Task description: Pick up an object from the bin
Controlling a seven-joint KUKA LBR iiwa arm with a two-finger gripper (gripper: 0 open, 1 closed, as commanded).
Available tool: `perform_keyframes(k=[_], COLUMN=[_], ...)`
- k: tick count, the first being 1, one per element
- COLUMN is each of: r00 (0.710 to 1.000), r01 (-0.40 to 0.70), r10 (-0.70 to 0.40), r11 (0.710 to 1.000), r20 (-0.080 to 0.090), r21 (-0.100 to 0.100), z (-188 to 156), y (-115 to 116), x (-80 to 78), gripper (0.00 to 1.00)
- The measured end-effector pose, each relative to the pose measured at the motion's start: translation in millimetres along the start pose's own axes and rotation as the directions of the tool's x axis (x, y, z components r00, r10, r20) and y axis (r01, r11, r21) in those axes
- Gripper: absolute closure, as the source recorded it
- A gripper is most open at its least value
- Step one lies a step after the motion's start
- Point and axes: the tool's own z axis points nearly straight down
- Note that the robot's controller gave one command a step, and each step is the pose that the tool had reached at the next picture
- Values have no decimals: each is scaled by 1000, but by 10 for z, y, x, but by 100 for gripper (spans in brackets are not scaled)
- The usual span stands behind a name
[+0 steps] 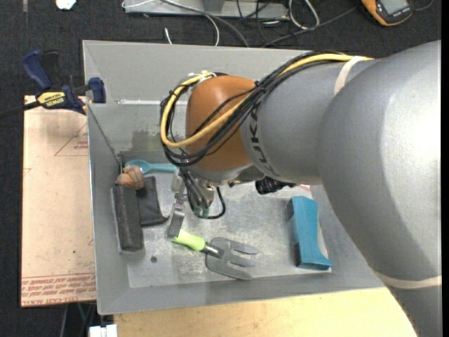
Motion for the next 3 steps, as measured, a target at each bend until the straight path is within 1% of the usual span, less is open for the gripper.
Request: perform_keyframes(k=[1,2,3], r00=[968,988,987], r01=[251,157,160], r10=[-251,-157,-160], r11=[968,988,987], r20=[5,1,2], r21=[-1,1,-4], z=[18,189,244], y=[-147,-148,-286], x=[21,303,401], gripper=[0,0,0])
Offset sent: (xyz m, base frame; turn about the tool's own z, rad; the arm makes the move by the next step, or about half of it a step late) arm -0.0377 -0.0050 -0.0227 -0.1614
